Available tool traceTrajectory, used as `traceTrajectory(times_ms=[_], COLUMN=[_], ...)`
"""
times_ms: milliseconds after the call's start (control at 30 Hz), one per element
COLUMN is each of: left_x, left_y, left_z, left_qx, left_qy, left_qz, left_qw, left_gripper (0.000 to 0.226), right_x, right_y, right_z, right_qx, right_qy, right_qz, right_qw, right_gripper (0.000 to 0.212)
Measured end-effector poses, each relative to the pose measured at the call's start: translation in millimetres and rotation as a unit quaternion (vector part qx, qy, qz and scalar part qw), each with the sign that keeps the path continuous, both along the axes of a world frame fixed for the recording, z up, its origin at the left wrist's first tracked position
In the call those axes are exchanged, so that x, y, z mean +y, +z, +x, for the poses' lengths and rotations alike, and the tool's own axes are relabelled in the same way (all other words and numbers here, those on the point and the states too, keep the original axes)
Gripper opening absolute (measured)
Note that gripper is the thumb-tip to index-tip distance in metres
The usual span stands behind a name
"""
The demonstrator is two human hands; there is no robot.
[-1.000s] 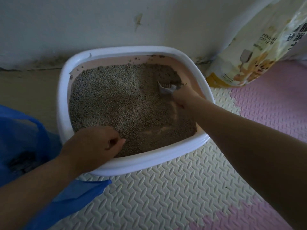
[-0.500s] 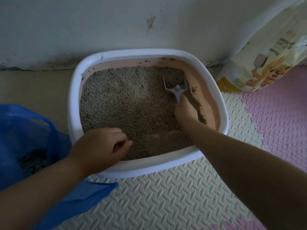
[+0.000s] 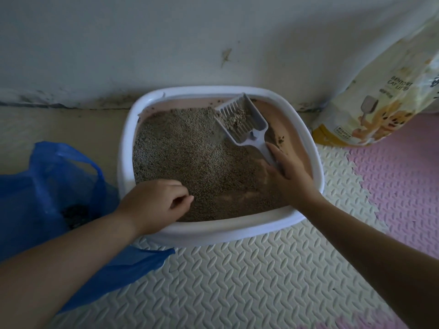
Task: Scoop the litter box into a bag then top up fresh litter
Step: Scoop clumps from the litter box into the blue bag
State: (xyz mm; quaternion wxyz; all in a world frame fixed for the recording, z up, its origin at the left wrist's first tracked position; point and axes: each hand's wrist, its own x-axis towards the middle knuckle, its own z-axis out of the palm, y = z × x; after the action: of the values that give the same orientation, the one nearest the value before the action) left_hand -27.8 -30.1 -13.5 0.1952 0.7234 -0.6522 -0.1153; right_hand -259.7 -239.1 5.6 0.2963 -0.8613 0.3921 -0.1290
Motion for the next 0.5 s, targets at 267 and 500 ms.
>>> traceTrajectory(times_ms=[267, 500], left_x=[0, 1], left_y=[-1, 5], left_z=[0, -3], left_qx=[-0.03, -0.034], left_qy=[0.013, 0.005], left_qz=[0.019, 0.048], left_qw=[0.999, 0.998], left_gripper=[0.048, 0.044], right_x=[7, 8], right_y=[14, 24], right_z=[-19, -26], right_qx=[0.032, 0.034], right_qy=[0.037, 0.039], right_qz=[0.023, 0.023], right_qw=[0.999, 0.998], right_gripper=[0.052, 0.05])
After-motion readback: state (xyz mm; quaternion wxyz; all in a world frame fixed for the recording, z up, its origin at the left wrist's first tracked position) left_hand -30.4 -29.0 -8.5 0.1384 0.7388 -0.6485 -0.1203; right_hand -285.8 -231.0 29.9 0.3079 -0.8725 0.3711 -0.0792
